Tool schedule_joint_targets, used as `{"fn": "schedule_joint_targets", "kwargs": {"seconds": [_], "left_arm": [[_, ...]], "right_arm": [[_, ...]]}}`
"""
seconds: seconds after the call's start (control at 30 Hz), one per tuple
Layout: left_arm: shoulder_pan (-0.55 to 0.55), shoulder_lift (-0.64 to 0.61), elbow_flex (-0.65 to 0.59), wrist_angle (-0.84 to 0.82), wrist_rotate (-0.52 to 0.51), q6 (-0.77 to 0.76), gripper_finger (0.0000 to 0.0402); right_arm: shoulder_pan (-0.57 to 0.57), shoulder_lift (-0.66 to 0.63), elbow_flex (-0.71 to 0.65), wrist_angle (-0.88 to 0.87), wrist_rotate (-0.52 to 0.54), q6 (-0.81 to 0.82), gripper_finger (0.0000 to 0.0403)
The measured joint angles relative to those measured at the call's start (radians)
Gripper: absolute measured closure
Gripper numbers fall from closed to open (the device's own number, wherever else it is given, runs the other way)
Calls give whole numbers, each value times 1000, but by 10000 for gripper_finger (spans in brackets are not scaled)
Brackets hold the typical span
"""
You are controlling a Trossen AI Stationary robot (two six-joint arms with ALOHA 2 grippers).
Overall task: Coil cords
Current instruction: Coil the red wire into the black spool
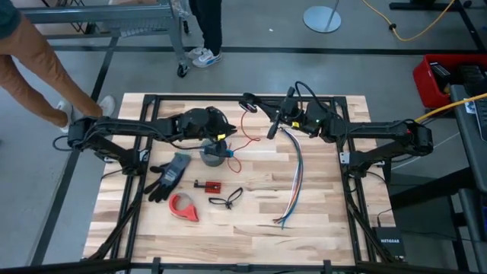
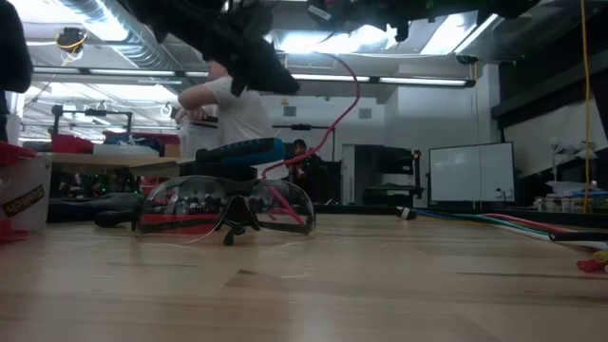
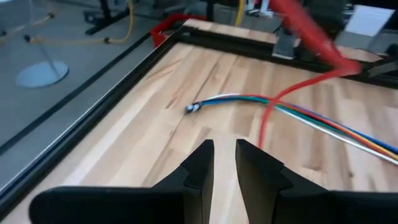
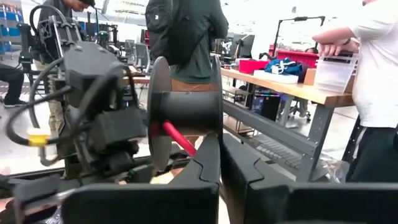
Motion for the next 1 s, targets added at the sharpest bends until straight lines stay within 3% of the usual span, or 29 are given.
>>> {"fn": "schedule_joint_targets", "kwargs": {"seconds": [0.23,0.6,1.0], "left_arm": [[52,107,0,98,0,-114,343],[79,120,0,153,0,-53,340],[74,120,0,162,-32,-44,225]], "right_arm": [[0,0,0,-4,0,-1,400],[0,0,0,-2,0,-1,400],[0,0,0,-2,-8,-2,401]]}}
